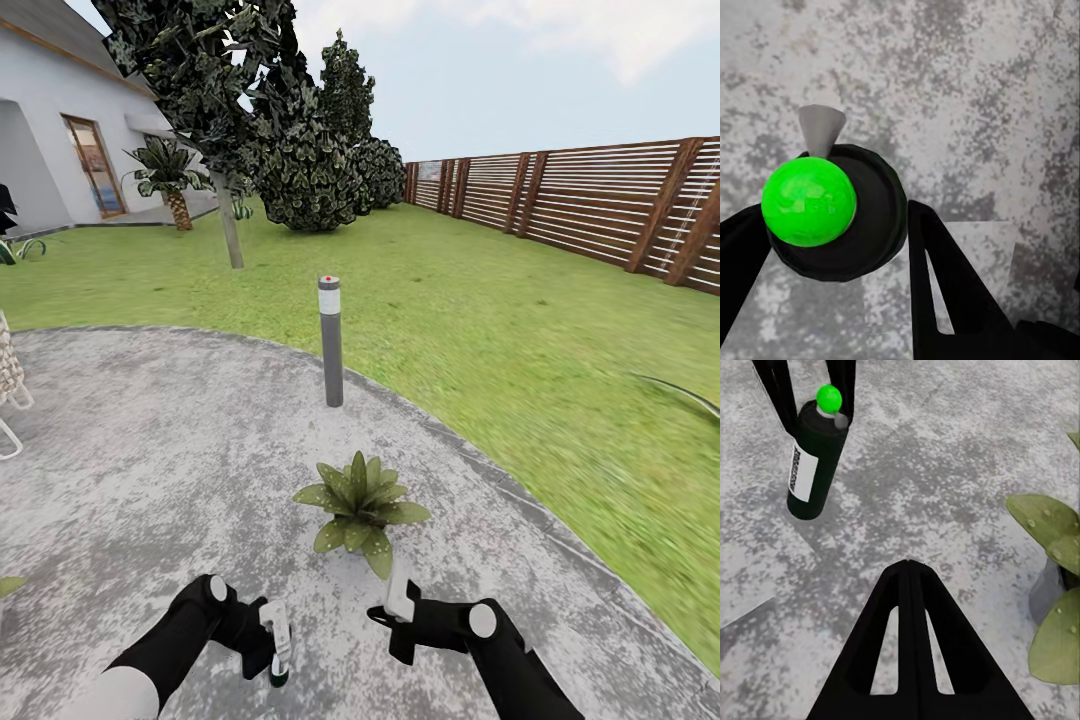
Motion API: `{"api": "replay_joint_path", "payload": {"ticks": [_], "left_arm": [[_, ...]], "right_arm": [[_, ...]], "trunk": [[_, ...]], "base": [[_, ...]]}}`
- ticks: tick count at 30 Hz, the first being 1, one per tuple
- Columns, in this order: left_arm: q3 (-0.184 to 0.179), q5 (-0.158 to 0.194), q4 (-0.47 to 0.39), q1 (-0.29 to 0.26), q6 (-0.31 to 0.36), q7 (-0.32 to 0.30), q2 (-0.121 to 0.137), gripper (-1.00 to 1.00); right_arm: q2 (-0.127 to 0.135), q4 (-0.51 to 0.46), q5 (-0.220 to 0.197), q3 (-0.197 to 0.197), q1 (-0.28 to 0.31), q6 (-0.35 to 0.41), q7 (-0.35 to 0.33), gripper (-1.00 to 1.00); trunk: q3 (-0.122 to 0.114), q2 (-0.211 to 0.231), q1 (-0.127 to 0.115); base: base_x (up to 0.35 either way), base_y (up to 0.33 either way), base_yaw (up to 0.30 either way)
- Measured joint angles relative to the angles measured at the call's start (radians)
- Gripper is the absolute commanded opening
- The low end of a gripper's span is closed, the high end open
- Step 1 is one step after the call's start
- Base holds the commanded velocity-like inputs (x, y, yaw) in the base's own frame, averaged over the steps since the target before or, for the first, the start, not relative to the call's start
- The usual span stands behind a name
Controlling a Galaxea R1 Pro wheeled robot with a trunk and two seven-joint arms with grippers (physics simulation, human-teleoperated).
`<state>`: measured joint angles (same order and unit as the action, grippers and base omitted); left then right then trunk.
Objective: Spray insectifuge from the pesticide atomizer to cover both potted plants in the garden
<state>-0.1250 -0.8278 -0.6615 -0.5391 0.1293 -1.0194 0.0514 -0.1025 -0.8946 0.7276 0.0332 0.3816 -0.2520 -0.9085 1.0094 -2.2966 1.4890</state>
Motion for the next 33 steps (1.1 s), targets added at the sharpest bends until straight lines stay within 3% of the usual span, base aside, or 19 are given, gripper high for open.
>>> {"api": "replay_joint_path", "payload": {"ticks": [2,6,8,12,15,18,33], "left_arm": [[0.000,0.001,-0.008,0.002,-0.004,0.001,-0.007,-1.00],[0.002,0.005,-0.010,0.006,-0.104,-0.006,-0.021,-1.00],[0.002,0.006,-0.009,0.007,-0.124,-0.012,-0.024,-1.00],[-0.001,0.007,0.000,0.010,-0.134,-0.017,-0.048,-1.00],[-0.040,0.008,0.002,0.010,-0.133,-0.010,-0.082,-1.00],[-0.057,0.007,-0.001,0.009,-0.131,-0.003,-0.106,-1.00],[-0.061,0.015,-0.011,0.009,-0.134,0.035,-0.151,-1.00]], "right_arm": [[-0.002,0.000,0.000,0.000,0.000,0.000,0.000,-1.00],[-0.003,0.001,0.000,0.000,0.000,0.000,0.000,-1.00],[-0.003,0.000,0.000,0.000,0.000,0.000,0.000,-1.00],[-0.004,0.000,0.000,0.000,0.000,0.000,0.001,-1.00],[-0.003,0.000,0.000,0.000,0.000,0.000,0.001,-1.00],[-0.003,0.000,0.000,0.000,0.000,0.000,0.001,-1.00],[-0.003,0.000,0.000,0.000,0.000,0.000,0.001,-1.00]], "trunk": [[0.000,0.000,0.000],[0.000,0.000,0.000],[0.000,0.000,0.000],[0.000,0.000,0.000],[0.000,0.000,0.000],[0.000,0.000,0.000],[0.000,0.000,0.000]], "base": [[0.000,0.000,0.000],[0.000,0.000,0.000],[0.000,0.000,0.000],[0.000,0.000,0.000],[0.000,0.000,0.000],[0.000,0.000,0.000],[0.000,0.000,0.000]]}}
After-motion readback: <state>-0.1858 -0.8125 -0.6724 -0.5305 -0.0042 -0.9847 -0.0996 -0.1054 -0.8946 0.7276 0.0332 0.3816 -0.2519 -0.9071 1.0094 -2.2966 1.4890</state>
